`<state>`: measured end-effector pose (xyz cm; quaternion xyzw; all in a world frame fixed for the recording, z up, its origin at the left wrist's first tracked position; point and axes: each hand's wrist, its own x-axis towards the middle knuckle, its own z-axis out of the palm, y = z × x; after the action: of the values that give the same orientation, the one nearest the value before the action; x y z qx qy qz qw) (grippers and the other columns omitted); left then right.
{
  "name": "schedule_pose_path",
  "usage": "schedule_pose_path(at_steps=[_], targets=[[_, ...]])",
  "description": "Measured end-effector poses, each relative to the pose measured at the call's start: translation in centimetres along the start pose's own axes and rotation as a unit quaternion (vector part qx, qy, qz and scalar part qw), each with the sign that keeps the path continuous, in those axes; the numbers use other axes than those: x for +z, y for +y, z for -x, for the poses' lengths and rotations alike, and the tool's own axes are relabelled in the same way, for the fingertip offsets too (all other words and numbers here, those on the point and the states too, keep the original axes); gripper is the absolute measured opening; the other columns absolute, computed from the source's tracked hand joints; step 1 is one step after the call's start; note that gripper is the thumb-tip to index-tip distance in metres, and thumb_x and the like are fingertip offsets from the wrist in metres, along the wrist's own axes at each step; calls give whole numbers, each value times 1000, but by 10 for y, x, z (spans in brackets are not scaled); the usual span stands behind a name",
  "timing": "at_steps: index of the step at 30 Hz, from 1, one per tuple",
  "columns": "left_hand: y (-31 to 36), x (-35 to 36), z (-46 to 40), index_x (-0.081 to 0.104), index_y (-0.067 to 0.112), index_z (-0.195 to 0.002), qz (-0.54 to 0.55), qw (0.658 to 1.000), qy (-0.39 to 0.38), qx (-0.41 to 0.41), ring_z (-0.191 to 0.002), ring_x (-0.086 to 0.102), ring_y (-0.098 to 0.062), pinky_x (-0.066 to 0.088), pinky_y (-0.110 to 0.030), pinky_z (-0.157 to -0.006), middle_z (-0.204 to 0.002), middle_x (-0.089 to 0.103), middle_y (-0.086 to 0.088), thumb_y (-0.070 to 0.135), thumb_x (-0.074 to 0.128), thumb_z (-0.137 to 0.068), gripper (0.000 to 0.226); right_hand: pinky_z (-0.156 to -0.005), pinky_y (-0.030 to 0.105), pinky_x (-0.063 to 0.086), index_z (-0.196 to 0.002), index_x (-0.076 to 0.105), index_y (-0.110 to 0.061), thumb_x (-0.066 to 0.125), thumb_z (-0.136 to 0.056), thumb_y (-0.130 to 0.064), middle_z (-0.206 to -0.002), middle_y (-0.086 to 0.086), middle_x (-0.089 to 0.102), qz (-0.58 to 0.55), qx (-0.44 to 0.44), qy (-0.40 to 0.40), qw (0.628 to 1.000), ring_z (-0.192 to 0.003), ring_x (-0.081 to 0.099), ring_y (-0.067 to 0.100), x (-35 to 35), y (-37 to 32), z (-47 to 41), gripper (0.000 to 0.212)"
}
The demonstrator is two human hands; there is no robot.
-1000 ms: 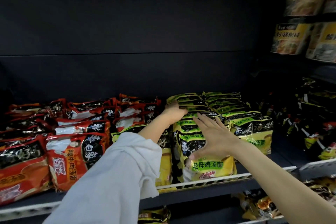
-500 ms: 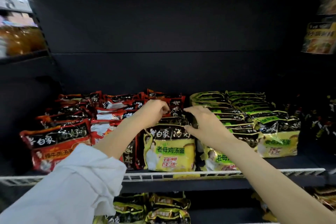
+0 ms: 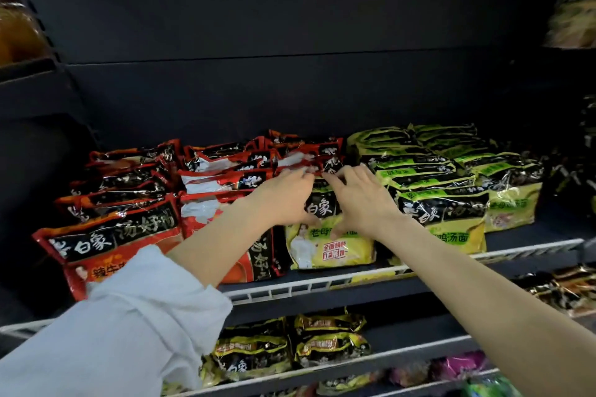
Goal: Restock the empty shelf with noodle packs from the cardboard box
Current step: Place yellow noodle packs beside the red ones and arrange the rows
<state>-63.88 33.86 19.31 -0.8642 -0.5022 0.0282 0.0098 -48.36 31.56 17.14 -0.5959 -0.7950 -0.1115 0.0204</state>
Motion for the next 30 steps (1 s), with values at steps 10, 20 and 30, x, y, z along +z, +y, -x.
schedule_pose_path(at_steps=[10,20,30], targets=[[-19,-8,-39,49,8,-133,89,984,150,-24,-130,43,-27,41,-42,-105,-143,41,-7,19,45,-95,39,-115,34,21,-144,21,-11,84,-60,-46,-146,11,21,-20,6,17,1000,-138,20,27,4,3,-7,111],[-8,-17,-93,37,11,-140,51,995,34,-79,-134,33,-32,35,-49,-108,-146,34,-11,33,58,-91,57,-118,35,17,-150,6,-9,82,-63,-46,-151,9,20,-12,10,-24,1000,-142,19,25,3,1,-12,121],[-18,-24,-84,44,14,-128,142,987,-16,-76,-108,49,-24,43,-31,-85,-131,47,-9,30,61,-88,47,-119,34,11,-149,9,-10,83,-64,-44,-150,8,20,-36,3,-12,999,-142,16,25,4,2,-8,118]])
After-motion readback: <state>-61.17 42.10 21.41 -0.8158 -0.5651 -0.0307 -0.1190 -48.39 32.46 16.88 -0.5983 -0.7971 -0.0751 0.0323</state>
